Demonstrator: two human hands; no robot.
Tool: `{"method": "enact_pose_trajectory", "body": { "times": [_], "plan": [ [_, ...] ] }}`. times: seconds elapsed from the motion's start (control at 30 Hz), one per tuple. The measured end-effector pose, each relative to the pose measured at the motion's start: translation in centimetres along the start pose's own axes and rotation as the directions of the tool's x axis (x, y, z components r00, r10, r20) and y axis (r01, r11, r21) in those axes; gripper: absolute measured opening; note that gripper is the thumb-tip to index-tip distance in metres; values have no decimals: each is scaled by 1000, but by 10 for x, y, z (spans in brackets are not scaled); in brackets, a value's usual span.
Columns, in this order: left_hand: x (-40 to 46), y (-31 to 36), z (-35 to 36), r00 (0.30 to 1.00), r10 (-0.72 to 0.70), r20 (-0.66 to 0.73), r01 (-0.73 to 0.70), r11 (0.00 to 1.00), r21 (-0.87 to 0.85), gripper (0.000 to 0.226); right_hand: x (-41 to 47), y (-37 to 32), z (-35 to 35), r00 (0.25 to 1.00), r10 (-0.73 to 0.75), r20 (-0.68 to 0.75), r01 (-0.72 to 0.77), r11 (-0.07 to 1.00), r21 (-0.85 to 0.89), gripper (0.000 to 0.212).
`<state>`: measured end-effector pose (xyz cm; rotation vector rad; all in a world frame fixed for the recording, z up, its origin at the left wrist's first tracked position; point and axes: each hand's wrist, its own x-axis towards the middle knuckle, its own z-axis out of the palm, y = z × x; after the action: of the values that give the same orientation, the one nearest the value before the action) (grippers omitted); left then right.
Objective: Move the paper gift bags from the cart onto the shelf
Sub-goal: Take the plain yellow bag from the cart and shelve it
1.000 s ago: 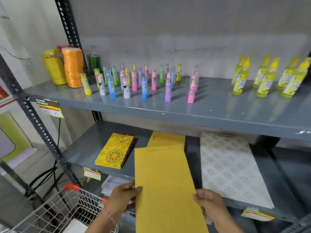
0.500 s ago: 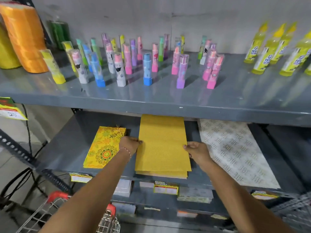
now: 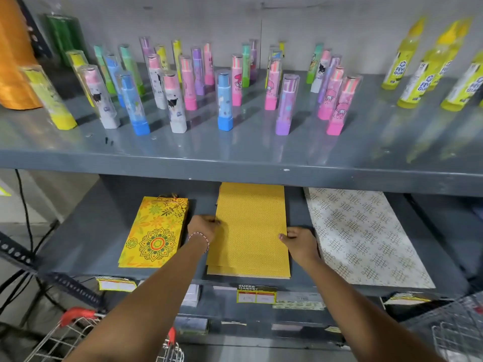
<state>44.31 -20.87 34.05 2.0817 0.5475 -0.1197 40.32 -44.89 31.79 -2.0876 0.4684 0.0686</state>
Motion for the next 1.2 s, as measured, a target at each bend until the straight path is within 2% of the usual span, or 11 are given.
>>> {"method": "enact_pose_trajectory", "body": {
  "times": [0.17, 0.57, 0.67, 0.7, 0.8, 0.83, 0.93, 1.0, 1.07, 1.2],
  "plan": [
    [2, -2, 4, 1000, -15, -9, 15, 1000, 21, 25, 2, 3, 3, 1000, -24, 2, 24, 998, -53, 45],
    [-1, -14, 0, 996, -83, -17, 83, 995, 62, 33, 0, 9, 8, 999, -31, -21, 31, 999, 8, 40],
    [-7, -13, -1, 996, -38, 75, 28, 991, 134, 50, -6, 11, 5, 996, -62, 64, 64, 998, -19, 35],
    [-11, -12, -4, 989, -30, 146, 6, 987, 161, 59, -9, 12, 3, 990, -61, 129, 65, 998, -26, 42],
    [-24, -20, -12, 928, -41, 369, -77, 951, 300, 94, -14, 28, -2, 951, -19, 307, 27, 999, -19, 100],
    [-26, -25, -14, 909, -47, 413, -113, 928, 355, 95, -15, 31, -4, 934, -14, 356, 35, 998, -53, 112],
    [-32, -40, -13, 898, -11, 441, -183, 901, 394, 67, -31, 28, -6, 909, 45, 414, 93, 947, -308, 134],
    [-39, -43, -13, 890, 13, 456, -256, 842, 475, 54, -38, 27, -3, 926, 77, 369, 97, 898, -430, 130],
    [-41, -48, -14, 891, 107, 442, -349, 783, 515, 50, -42, 27, -2, 944, 49, 326, 114, 879, -463, 123],
    [-38, -58, -18, 911, 179, 371, -361, 782, 508, 43, -44, 30, -2, 954, 1, 299, 132, 897, -423, 112]
  ]
}}
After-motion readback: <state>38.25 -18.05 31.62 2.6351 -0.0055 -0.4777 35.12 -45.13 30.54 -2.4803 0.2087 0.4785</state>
